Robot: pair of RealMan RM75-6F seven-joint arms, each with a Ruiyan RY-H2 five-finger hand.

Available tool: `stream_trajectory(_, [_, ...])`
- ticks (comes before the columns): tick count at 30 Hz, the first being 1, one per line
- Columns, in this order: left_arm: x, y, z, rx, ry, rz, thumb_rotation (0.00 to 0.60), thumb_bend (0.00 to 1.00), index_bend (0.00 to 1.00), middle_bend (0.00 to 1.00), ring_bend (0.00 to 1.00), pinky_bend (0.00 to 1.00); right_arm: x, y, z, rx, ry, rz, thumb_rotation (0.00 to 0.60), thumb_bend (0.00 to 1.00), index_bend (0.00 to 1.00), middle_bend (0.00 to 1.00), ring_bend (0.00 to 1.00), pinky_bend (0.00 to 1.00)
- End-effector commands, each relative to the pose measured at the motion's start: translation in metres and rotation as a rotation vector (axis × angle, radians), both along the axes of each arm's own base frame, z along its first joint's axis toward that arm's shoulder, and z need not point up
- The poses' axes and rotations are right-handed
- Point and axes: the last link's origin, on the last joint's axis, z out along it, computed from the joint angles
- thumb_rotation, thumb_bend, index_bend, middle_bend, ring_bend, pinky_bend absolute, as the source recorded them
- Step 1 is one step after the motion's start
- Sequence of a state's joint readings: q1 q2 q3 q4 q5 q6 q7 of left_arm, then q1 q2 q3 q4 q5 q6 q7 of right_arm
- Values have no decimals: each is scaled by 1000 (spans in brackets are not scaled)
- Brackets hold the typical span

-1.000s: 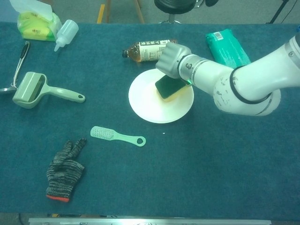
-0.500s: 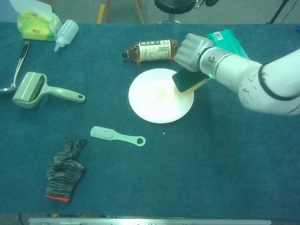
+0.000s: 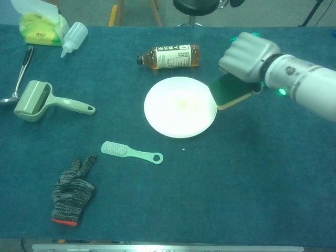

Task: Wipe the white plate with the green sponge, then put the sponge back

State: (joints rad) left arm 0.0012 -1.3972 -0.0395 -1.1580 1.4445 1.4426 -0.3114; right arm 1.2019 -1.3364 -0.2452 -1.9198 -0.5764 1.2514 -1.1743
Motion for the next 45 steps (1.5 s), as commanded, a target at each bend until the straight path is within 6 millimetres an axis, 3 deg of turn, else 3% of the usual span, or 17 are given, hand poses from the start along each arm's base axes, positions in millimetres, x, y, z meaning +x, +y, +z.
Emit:
stream_trajectory(1, [2,2,-1,-3,2,-6,600,232,304,290,185,339,-19,13,13,-10,-27,-34,600,134,521,609,476,456])
stream_trajectory(6, [7,4,-2,-5,3,-14,600,232,304,291,185,339,-46,28,18,-8,-22,-46,600,134,521,609,476,456])
stream_trajectory(17, [10,6,-3,-10,5,-17,600,232,304,290,185,339,-85,51,14,26,-23,-119,600,133,521,609,476,456])
stream_trajectory(22, [10,6,-3,-9,5,-18,600,232,304,290,185,339,-96,52,12,38,-27,-168,600,58,502,589,466,456])
stream_trajectory(25, [10,5,-2,-7,4,-17,600,232,304,291,185,339,-101,52,10,49,-34,-200,600,1,397,521,438,457])
stream_trajectory(28, [9,5,-3,-11,3,-14,600,233,304,291,185,340,-107,51,8,67,-36,-237,600,0,227,406,379,457])
stream_trajectory(29, [9,5,-4,-12,2,-13,600,233,304,291,185,340,-108,51,8,72,-38,-248,600,0,125,329,332,460])
stream_trajectory(32, [8,5,-4,-12,2,-11,600,233,304,291,185,339,-109,52,8,86,-53,-296,600,0,1,124,214,458])
stream_trajectory(35, [8,5,-4,-10,1,-11,600,233,304,291,185,339,-106,53,10,91,-81,-345,600,0,0,6,125,444])
stream_trajectory(40, [8,5,-4,-12,-1,-11,600,232,304,291,185,339,-97,57,17,95,-167,-409,600,0,0,0,34,421])
stream_trajectory(45, [9,6,-3,-7,0,-17,600,232,304,291,185,340,-85,49,38,2,-312,-274,600,0,0,0,10,253])
